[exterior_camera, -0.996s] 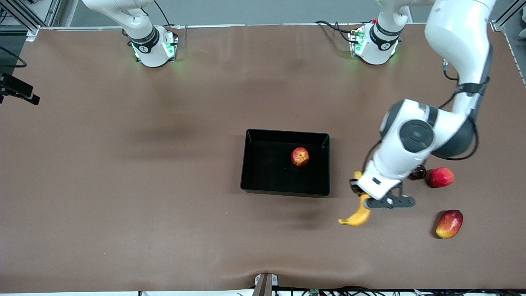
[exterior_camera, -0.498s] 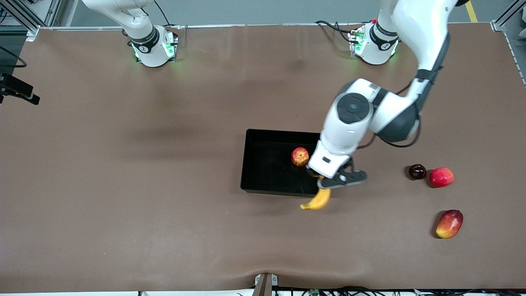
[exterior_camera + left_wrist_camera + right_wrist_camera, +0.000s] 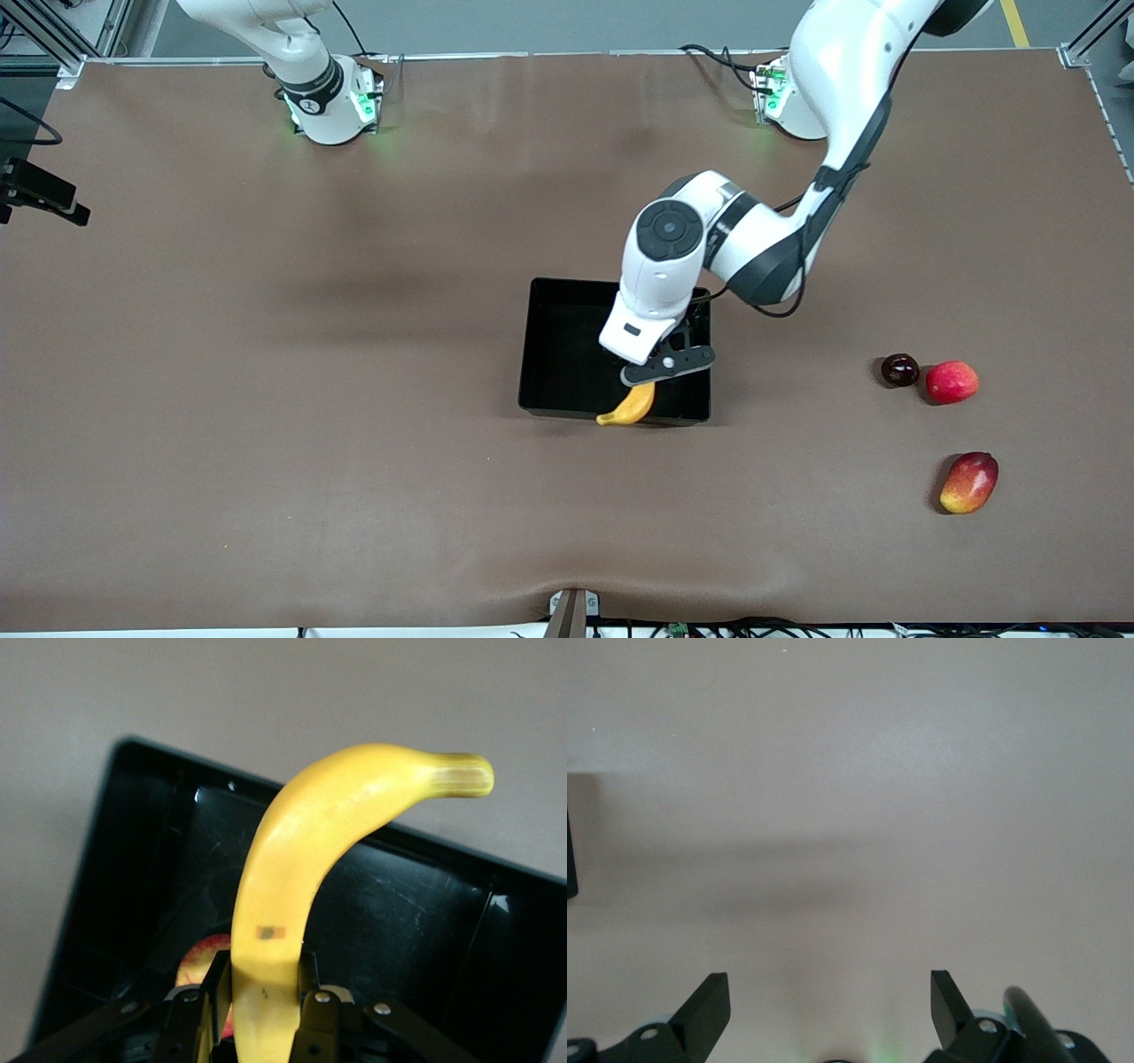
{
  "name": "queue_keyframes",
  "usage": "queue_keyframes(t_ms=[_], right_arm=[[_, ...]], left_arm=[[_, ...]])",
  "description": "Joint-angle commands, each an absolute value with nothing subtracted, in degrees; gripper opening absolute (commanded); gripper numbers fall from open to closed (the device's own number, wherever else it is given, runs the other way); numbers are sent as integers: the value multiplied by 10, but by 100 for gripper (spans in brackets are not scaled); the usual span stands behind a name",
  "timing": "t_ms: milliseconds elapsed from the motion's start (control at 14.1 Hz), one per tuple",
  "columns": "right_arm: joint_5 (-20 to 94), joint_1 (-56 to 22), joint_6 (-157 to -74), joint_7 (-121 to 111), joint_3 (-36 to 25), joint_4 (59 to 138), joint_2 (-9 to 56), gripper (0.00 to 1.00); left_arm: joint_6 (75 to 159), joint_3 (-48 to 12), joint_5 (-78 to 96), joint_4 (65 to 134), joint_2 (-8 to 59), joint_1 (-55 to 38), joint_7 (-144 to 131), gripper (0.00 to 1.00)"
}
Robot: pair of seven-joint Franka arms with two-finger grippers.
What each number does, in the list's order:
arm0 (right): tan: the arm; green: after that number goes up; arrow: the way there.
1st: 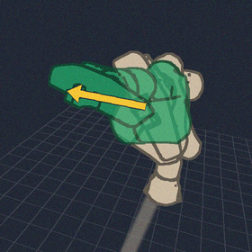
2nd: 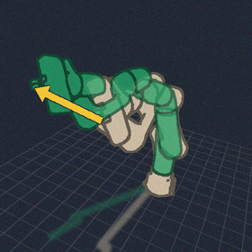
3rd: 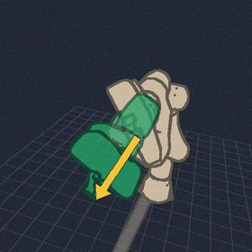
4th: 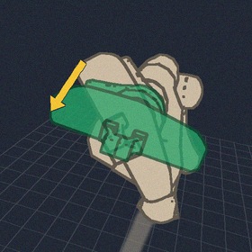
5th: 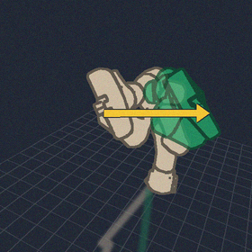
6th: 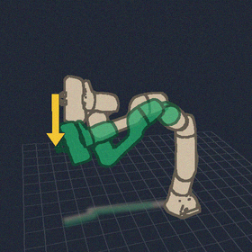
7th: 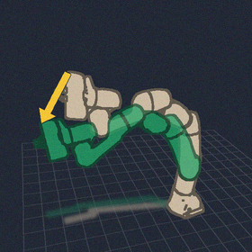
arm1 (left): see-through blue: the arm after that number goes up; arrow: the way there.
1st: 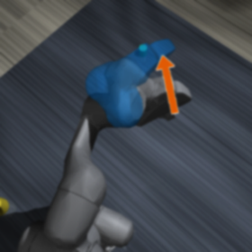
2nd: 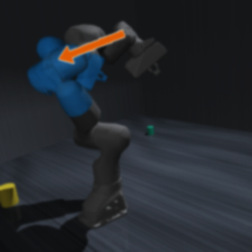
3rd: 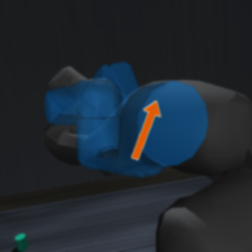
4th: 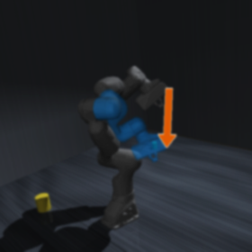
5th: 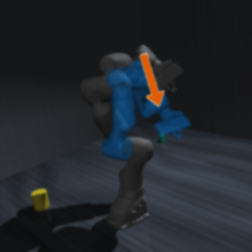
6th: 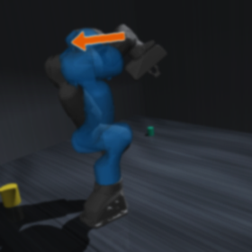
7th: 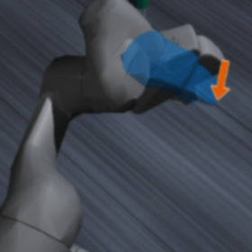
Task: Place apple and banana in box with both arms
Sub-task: 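Lower the banana into the box and open the left gripper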
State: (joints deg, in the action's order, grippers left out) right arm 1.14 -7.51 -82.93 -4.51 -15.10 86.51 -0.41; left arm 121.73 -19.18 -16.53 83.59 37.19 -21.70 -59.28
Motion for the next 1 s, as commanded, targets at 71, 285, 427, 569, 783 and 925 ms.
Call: queue_keyframes(t_ms=[71,285,427,569,783,925], right_arm=[[5,-79,-824,-34,-150,867,-14,100],[6,-79,-825,-35,-150,867,-14,100],[7,-79,-826,-35,-150,867,-14,100],[8,-79,-825,-34,-150,867,-14,100],[8,-79,-826,-35,-150,867,-14,100],[8,-79,-826,-35,-150,867,-14,100]], left_arm=[[1214,-186,-171,805,398,-250,-623,0],[1216,-184,-171,805,415,-270,-627,0],[1234,-184,-171,804,429,-276,-628,0],[1241,-182,-172,804,442,-286,-628,0],[1264,-182,-172,804,463,-287,-627,0],[1283,-182,-172,804,479,-289,-626,0]])
